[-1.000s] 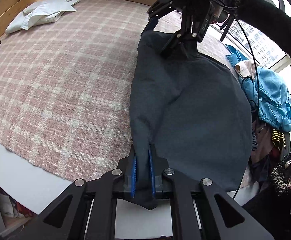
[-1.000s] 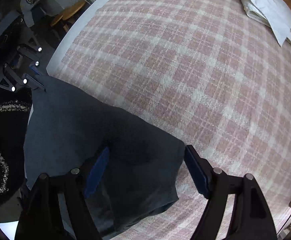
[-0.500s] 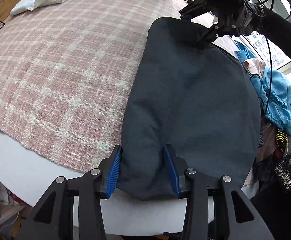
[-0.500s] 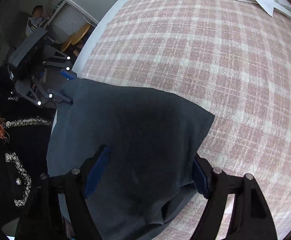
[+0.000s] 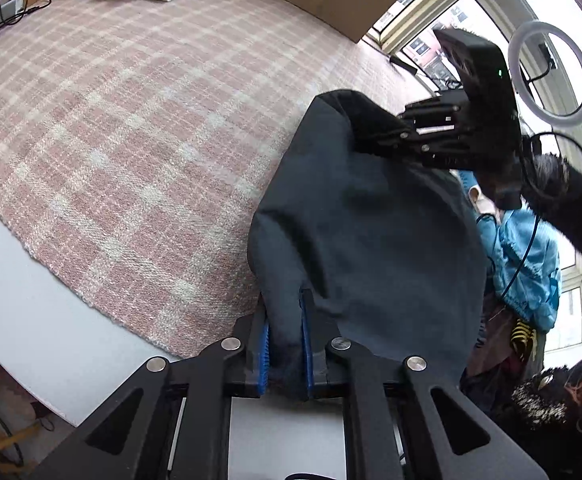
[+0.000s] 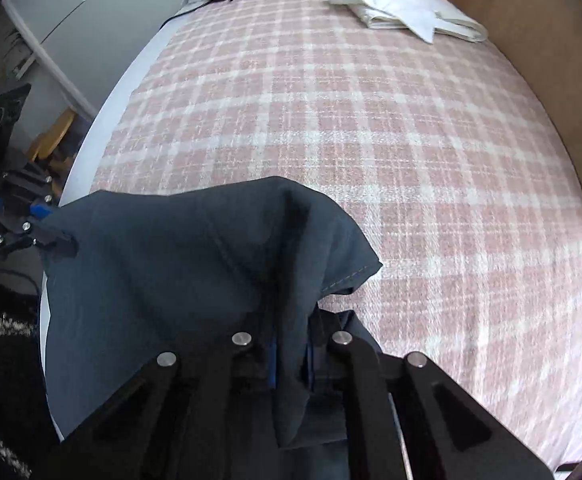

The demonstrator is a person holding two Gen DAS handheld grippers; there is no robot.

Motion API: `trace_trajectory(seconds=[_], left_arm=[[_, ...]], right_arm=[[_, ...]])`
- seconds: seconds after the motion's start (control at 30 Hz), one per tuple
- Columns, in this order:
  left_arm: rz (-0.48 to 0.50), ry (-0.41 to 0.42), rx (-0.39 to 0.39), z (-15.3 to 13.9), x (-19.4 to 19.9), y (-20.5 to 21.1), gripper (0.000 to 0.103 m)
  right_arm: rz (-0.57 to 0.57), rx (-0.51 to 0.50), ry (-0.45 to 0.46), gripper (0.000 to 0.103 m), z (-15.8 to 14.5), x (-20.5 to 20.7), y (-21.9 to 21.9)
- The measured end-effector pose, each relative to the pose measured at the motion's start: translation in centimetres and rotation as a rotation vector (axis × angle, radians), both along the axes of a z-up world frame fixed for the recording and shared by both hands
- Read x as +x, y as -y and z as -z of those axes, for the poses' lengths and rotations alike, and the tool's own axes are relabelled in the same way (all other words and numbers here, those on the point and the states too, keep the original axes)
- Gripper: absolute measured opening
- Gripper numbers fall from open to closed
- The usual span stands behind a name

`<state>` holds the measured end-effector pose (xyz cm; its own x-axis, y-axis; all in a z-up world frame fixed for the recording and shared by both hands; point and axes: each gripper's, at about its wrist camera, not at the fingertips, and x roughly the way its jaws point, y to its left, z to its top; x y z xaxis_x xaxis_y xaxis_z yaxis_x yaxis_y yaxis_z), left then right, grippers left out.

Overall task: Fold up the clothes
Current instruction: 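Carry the folded trousers with both grippers to the bed corner by the board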

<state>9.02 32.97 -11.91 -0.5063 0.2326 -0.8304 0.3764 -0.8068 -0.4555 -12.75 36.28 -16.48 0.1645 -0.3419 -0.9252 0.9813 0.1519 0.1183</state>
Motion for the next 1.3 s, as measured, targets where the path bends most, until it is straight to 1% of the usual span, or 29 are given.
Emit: trace_trajectory(seconds=[0.07,0.13,0.2,0.27,0.33,0.4,0.5,0.67,0.7,0.8,0.93,1.0,1.07,1.17,1.23,1.3], left_arm=[[0.008,-0.044,-0.016,-1.3,0.0,-0.1,0.011],[0.016,-0.087,-0.032,-2.7,0.0,-0.2,0.011],[0.036,-0.126,-0.072,-4.2,1.7,2.7,0.011],[0.053,-0.148,-0.13,-5.6,1.5,3.9,0.011],[0.062,-0.173,-0.182,-6.9,1.3,5.2,0.011],[0.088,-0.185,-0.258,-8.2,1.0,6.3,0.011],[0.11,-0.178,-0.33,-9.2,0.6,8.8,0.011],[0.138,-0.168,-0.411,-10.5,0.7,15.9,0.011],[0.144,-0.169,-0.425,-10.8,0.5,17.4,0.011],[0.17,-0.181,-0.466,-11.6,-0.2,22.3,0.011],[0.232,-0.209,-0.514,-12.9,-2.1,29.5,0.011],[0.269,-0.211,-0.555,-13.4,-3.7,32.7,0.011],[0.3,-0.212,-0.586,-14.1,-5.8,35.6,0.011],[0.333,-0.217,-0.625,-15.1,-9.3,39.5,0.011],[0.353,-0.225,-0.642,-15.7,-11.8,41.7,0.011],[0.356,-0.221,-0.649,-15.9,-14.9,43.7,0.011]], right_arm=[[0.089,-0.062,0.024,0.009,-1.8,-0.1,-0.8],[0.167,-0.116,0.016,0.009,-4.0,-0.6,-1.5],[0.214,-0.168,-0.005,0.009,-6.1,-0.7,-1.8],[0.261,-0.219,-0.027,0.008,-8.2,-0.7,-2.1],[0.293,-0.256,-0.027,0.008,-9.0,-0.4,-1.1],[0.326,-0.292,-0.026,0.008,-9.8,-0.1,-0.1],[0.374,-0.347,-0.025,0.008,-10.9,0.4,1.3],[0.455,-0.438,-0.024,0.008,-12.8,1.3,3.8],[0.476,-0.452,-0.009,0.008,-13.0,1.5,4.8],[0.525,-0.487,-0.014,0.008,-13.5,2.8,8.2],[0.604,-0.512,-0.034,0.008,-13.9,4.4,13.5],[0.66,-0.53,-0.03,0.008,-13.9,4.7,16.2],[0.729,-0.541,-0.002,0.008,-13.9,4.5,18.9],[0.816,-0.582,0.008,0.008,-14.2,3.9,22.3],[0.875,-0.599,0.043,0.008,-14.0,2.8,24.2],[0.911,-0.602,0.053,0.008,-13.8,1.4,26.1]])
